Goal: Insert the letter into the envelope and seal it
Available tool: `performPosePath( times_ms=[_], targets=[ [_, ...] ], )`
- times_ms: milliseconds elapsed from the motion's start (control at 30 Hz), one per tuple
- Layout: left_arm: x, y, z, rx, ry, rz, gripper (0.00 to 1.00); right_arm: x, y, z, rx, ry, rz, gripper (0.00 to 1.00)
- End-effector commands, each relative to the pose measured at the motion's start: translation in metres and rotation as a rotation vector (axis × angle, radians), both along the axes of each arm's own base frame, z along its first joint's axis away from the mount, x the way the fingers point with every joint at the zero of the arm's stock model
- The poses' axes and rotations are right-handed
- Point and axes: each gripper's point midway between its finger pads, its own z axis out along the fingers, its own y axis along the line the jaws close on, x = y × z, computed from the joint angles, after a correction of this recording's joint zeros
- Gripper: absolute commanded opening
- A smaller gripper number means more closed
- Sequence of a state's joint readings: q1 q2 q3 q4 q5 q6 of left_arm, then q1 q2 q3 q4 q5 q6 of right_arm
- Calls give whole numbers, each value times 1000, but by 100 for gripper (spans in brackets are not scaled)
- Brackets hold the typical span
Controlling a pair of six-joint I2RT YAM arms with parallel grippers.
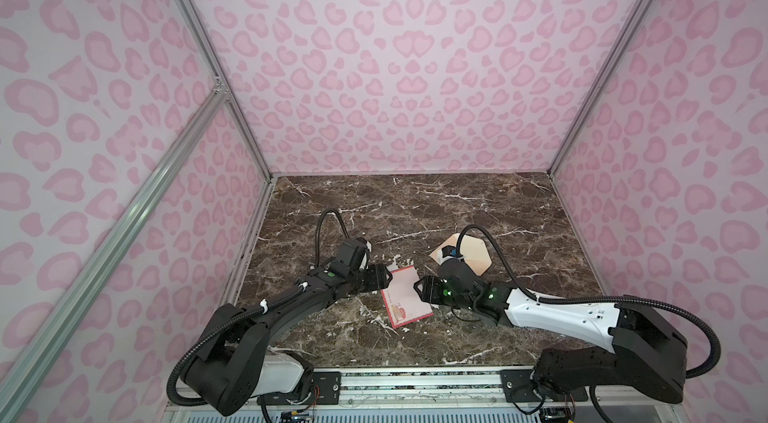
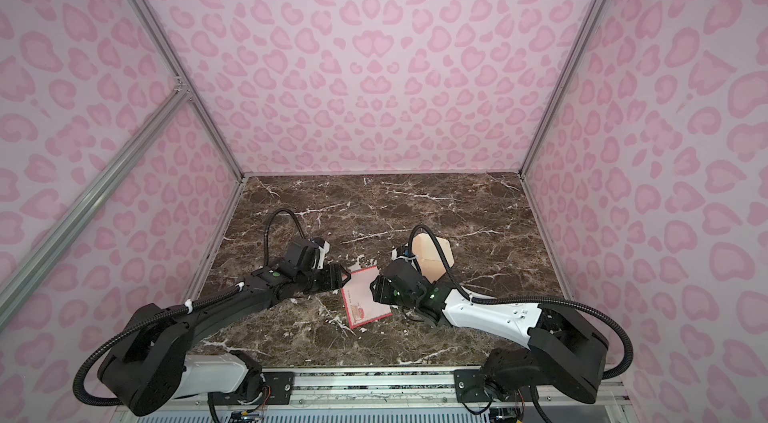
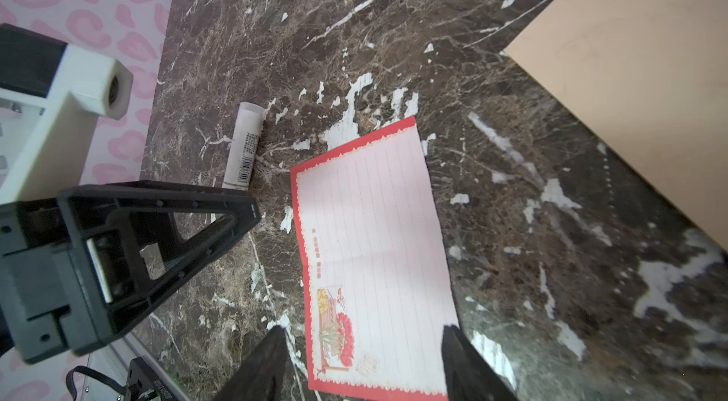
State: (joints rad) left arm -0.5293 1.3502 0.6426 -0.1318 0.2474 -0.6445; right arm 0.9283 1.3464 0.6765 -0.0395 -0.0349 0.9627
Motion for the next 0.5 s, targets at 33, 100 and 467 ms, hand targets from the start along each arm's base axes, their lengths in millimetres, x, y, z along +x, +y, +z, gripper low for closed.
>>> performPosePath(
  times_ms=[33,100,467],
  targets=[
    [6,-5,8,-12,-28,-29,76,4,3,2,41,-4,-16,61],
    [5,-3,7,-3,-26,-28,77,4,5,2,49,0,-13,60],
    [0,7,5,-33,-23,-19,83,7,19,-7,63,23,29,45]
  ],
)
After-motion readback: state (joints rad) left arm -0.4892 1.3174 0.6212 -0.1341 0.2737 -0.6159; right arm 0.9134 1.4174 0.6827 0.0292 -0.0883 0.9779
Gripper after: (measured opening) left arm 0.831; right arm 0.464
